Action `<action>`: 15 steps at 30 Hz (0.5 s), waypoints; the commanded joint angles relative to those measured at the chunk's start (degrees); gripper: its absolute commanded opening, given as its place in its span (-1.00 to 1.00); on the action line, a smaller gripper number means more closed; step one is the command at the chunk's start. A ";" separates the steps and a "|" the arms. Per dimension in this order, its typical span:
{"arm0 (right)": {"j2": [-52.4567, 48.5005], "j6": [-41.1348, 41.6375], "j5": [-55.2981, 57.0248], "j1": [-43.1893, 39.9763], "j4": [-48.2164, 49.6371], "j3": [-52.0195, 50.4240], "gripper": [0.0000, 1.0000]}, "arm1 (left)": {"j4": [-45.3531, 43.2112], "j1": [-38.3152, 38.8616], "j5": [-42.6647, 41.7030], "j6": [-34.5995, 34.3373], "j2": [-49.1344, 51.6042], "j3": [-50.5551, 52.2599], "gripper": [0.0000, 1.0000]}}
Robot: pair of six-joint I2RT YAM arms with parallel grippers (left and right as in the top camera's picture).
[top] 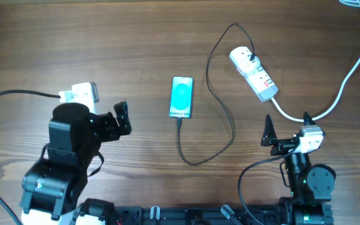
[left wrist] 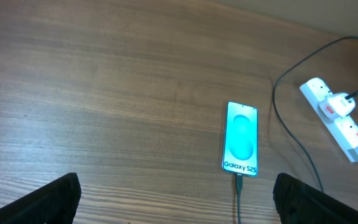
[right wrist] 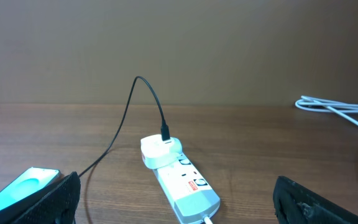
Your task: Plug charger to phone and switch on socket
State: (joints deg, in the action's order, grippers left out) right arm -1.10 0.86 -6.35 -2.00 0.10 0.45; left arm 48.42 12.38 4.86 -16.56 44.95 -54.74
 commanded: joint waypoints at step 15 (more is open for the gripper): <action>0.68 0.76 0.59 -0.33 0.24 -0.15 0.99 | -14.67 -1.44 -7.41 17.86 -31.58 26.67 1.00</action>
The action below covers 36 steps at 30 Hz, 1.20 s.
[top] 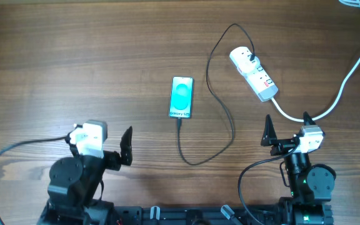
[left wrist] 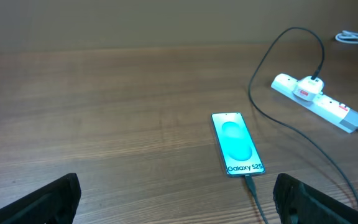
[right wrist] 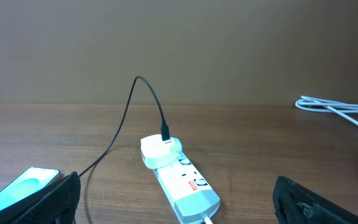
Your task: Plug charger to phone and switch on socket
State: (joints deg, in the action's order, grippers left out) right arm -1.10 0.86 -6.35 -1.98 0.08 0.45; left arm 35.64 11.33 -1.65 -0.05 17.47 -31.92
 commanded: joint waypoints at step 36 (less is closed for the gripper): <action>0.68 0.79 0.59 -0.35 0.26 -0.15 0.99 | -38.21 -10.69 -8.17 3.67 -17.31 31.61 1.00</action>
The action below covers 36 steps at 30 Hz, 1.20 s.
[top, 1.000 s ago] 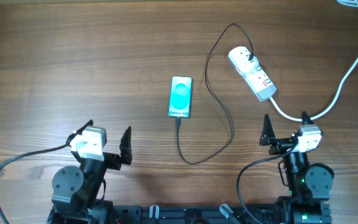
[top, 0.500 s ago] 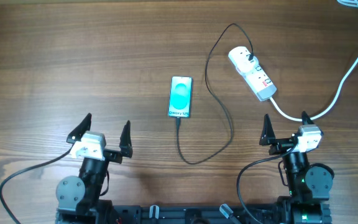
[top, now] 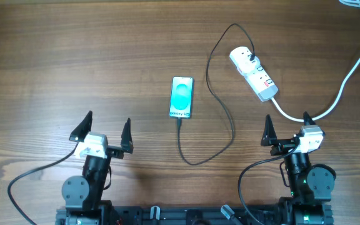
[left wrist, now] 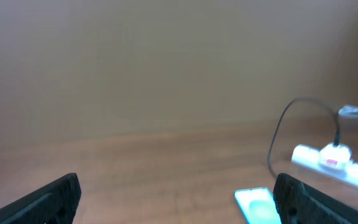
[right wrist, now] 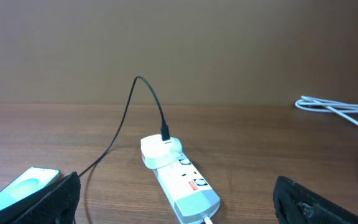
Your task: Plug charger to phone and switch on socket
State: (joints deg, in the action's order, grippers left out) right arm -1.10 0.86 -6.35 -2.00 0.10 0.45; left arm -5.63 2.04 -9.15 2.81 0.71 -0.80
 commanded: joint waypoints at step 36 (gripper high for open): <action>0.68 0.76 0.59 -0.33 0.24 -0.15 1.00 | 10.21 -1.95 7.58 -1.75 -0.55 0.48 1.00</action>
